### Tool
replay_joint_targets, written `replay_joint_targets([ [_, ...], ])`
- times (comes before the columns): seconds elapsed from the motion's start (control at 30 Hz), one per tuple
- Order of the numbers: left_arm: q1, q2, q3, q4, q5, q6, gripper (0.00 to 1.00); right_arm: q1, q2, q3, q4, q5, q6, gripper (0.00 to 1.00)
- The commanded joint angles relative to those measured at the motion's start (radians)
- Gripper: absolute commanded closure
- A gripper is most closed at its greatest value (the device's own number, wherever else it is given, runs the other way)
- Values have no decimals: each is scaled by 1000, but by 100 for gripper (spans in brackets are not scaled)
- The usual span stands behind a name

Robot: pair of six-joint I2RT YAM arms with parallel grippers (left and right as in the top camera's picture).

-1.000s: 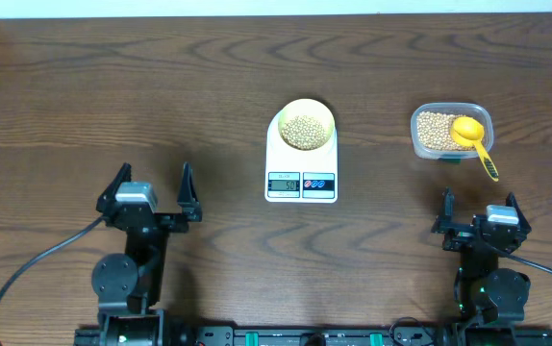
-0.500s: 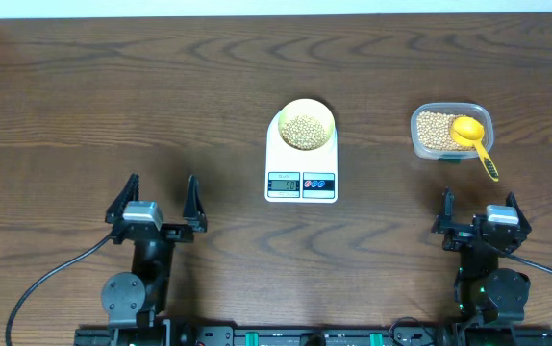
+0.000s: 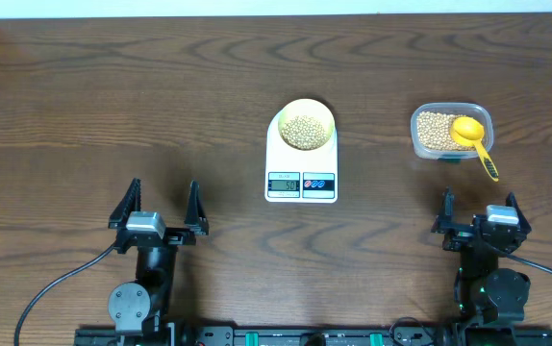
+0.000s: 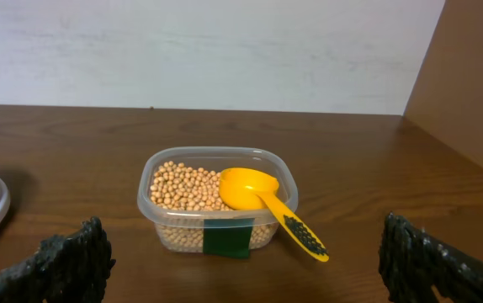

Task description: Scoop item into bowl and weigh 50g on scale

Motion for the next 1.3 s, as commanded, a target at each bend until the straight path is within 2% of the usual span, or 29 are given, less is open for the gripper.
replay_joint_targets([
  [0.0,5,-16,-4,13,1,-2,2,-7,-7,-2,-3,-2,-9,1],
  [0.5,5,-48,-5,-100,-41,-2,2,-7,-6,-2,-3,-2,-9,1],
  [0.8,5,-48,-4,-220,-43,-3,2,-7,-6,-2,-3,-2,-9,1],
  [1.0,5,-48,-5,-360,-44,-2,2,-7,-6,-2,-3,-2,-9,1],
  [1.27,5,-47,-4,-370,-51,57,2,-7,-6,-2,-3,-2,-9,1],
])
